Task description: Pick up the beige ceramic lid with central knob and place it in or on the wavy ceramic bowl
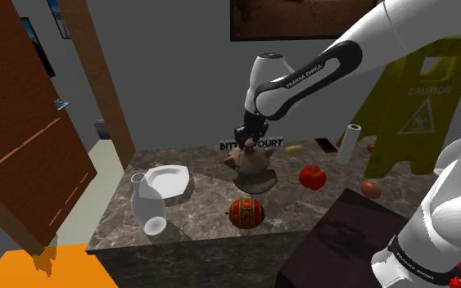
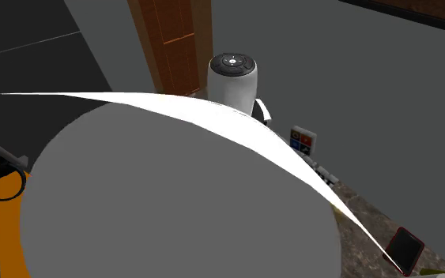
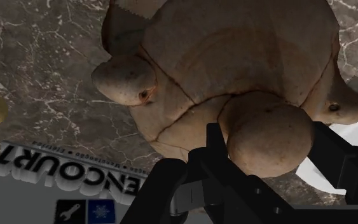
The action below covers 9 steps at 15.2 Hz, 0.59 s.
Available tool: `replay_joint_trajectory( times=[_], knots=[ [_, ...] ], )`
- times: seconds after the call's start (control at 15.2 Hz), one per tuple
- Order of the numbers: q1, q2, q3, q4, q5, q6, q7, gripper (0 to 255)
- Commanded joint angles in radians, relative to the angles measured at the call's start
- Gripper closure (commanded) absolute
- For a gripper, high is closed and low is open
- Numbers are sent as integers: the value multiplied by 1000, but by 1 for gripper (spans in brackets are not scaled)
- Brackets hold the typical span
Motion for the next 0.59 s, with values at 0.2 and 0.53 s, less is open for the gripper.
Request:
replay_joint_trajectory(
  times=[0.2,0.53],
  knots=[
    [-26,-56,-27,-84,27,29,-74,255],
    [-26,-11,-26,-108,22,98,-70,255]
  ],
)
